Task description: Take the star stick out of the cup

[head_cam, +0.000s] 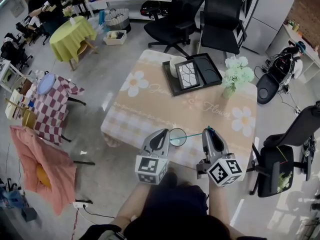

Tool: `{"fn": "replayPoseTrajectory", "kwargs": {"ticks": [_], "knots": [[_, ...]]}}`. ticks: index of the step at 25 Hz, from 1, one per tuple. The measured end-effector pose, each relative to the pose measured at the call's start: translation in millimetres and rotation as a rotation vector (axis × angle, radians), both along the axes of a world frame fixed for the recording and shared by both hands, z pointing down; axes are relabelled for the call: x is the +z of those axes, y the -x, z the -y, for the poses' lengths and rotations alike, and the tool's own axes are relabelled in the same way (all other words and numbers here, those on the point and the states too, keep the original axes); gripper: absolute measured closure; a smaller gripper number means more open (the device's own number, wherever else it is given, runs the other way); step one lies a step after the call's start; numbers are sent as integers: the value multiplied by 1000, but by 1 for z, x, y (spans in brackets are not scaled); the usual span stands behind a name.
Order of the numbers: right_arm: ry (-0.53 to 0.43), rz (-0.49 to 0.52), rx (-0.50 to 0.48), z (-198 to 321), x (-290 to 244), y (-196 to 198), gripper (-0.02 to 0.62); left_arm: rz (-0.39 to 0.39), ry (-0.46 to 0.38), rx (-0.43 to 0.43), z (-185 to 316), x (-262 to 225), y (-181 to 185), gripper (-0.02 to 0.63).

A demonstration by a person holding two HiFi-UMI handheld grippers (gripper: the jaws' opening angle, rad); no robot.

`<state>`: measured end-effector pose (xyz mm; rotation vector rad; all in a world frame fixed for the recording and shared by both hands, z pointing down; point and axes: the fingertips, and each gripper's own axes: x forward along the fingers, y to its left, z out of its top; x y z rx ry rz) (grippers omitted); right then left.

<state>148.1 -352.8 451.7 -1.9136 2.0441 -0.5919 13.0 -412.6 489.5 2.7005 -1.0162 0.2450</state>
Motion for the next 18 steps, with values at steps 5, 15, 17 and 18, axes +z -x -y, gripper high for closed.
{"fn": "replayPoseTrajectory", "kwargs": {"ticks": [5,15,17,18], "knots": [[1,4,34,-1,-1,-3,569,6,-4,34,0,1,-5,597],[-22,15,43,-2,-9,4,578,8,-5,58,-4,-2,-5,597],[-25,16,42,-2,-9,6,580,8,-8,59,-4,-2,-4,597],[-26,16,43,-3,-9,6,580,9,-10,60,-4,-2,-4,597]]}}
